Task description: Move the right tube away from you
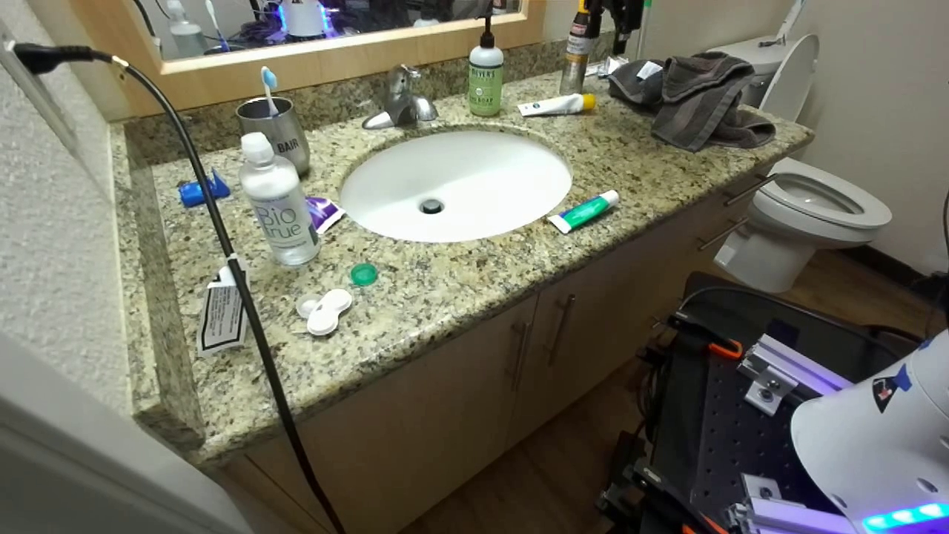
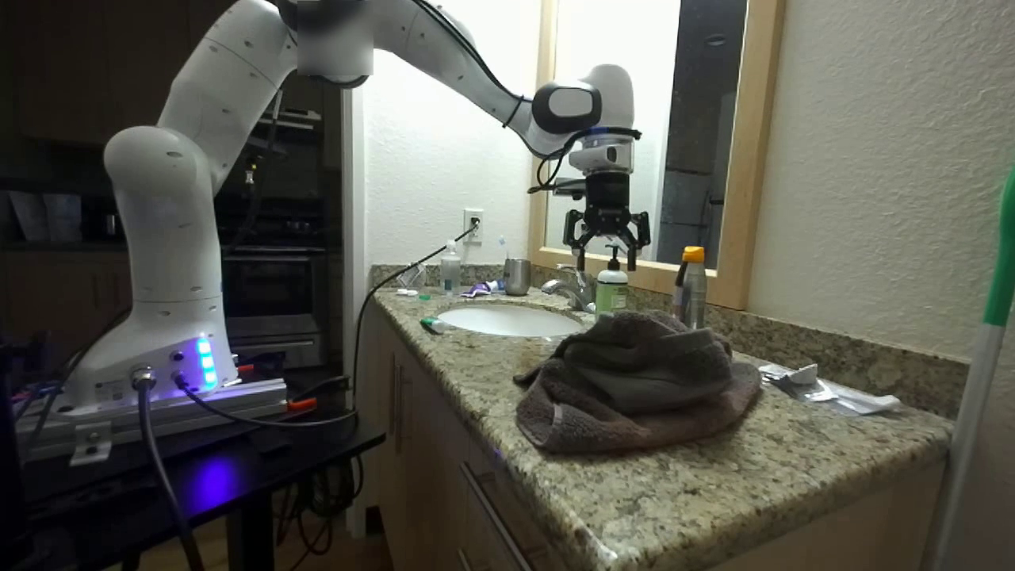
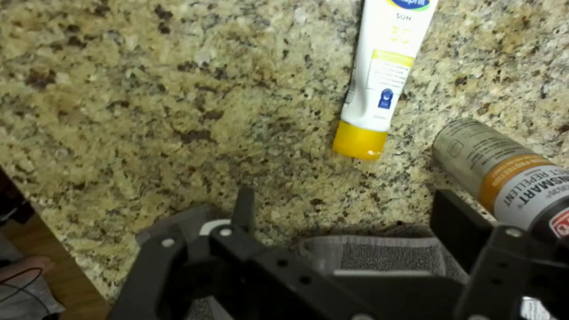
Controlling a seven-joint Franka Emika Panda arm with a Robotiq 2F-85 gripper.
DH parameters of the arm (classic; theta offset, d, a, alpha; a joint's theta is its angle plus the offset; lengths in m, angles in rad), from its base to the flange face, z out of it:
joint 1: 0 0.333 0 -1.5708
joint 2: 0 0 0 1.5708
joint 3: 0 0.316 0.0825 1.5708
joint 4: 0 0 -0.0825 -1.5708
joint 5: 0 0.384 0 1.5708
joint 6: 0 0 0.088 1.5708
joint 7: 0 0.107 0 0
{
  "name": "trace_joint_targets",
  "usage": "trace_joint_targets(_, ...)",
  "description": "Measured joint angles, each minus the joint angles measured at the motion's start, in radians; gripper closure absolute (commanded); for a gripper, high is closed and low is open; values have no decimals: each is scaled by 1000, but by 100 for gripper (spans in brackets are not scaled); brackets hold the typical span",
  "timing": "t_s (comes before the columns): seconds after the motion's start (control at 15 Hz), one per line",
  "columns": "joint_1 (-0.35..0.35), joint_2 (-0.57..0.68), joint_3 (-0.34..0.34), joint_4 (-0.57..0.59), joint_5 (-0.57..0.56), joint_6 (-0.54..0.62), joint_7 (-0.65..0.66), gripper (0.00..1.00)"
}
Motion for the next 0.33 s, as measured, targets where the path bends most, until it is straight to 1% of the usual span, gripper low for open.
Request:
trace_joint_targets(0.07,1,-41,0,-35,-20,-1,-33,0)
trace_joint_targets(0.13,0,-64,0,-50,-23,-1,-38,0)
trace_joint_targets(0.33,1,-54,0,-42,-22,0,-34,0)
